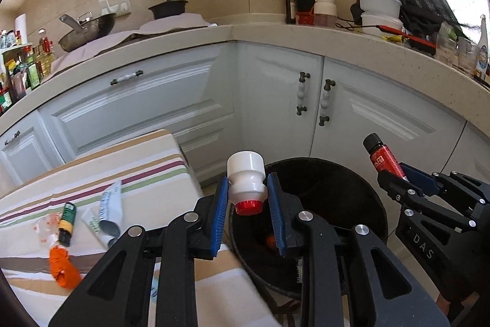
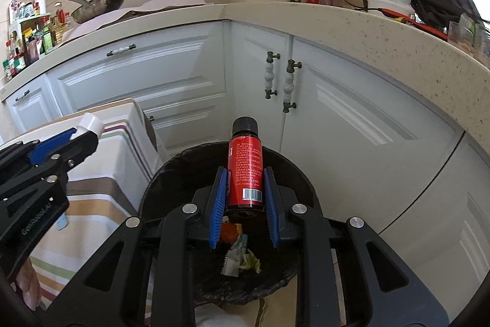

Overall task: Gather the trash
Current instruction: 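Carry both bottles over the black bin and open both grippers, then move both tools back over the table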

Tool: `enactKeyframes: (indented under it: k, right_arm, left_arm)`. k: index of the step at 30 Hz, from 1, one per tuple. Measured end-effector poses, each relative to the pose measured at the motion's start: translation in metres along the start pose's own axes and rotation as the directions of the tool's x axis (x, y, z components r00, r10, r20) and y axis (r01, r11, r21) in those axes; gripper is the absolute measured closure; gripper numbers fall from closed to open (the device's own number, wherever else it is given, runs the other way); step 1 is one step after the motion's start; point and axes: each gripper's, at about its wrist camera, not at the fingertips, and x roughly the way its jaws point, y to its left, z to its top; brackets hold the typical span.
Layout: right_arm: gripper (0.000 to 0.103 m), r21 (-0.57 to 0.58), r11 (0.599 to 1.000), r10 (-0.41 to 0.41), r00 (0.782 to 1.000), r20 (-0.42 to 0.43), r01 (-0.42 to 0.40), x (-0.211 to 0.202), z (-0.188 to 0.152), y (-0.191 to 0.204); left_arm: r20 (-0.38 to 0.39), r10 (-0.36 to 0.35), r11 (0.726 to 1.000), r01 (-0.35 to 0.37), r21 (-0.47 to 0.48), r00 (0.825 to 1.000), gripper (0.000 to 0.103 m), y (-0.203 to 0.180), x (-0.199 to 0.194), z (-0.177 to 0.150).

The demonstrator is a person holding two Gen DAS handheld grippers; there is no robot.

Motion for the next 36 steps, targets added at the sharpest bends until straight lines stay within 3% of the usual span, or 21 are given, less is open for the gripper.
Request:
enactKeyframes:
  k: [7, 10, 11, 12, 20, 28, 36]
  right_arm:
    - [0.079, 0.037, 0.999, 0.006, 1.0, -0.007, -0.006, 0.018, 0.0, -0.011]
    - [0.077, 0.05, 0.999, 0.001, 0.999, -0.033, 0.0, 0.03, 0.0, -0.016]
    - [0.076, 0.056, 0.998, -0.004, 0.999, -0.037, 0.006, 0.031, 0.0, -0.018]
    - [0.07, 0.06, 0.998, -0.007, 0.999, -0.038, 0.009, 0.031, 0.0, -0.018]
    - [0.067, 0.057, 0.998, 0.009, 0.999, -0.036, -0.007, 0.022, -0.004, -0.009]
    - [0.067, 0.007, 0.994, 0.109, 0.993, -0.043, -0.109, 0.011, -0.007, 0.036]
    - [0.067, -0.093, 0.967, 0.23, 0.97, -0.077, -0.237, 0.004, -0.012, 0.105]
  left_arm:
    - [-0.018, -0.018, 1.0, 0.019, 0.001, 1.0, 0.076, -0.01, 0.027, 0.006]
    - [-0.034, -0.025, 1.0, 0.025, 0.005, 0.999, 0.065, -0.014, 0.038, 0.006]
    - [-0.039, -0.022, 1.0, 0.022, 0.006, 0.999, 0.057, -0.014, 0.04, 0.006]
    - [-0.039, -0.021, 1.0, 0.021, 0.004, 0.999, 0.051, -0.014, 0.04, 0.005]
    - [-0.051, 0.003, 1.0, -0.004, -0.022, 0.999, 0.042, 0.0, 0.028, 0.001]
    - [-0.057, 0.063, 0.997, -0.065, -0.047, 0.996, 0.037, 0.036, -0.008, -0.02]
    - [-0.081, 0.164, 0.977, -0.174, -0.125, 0.983, 0.036, 0.093, -0.044, -0.046]
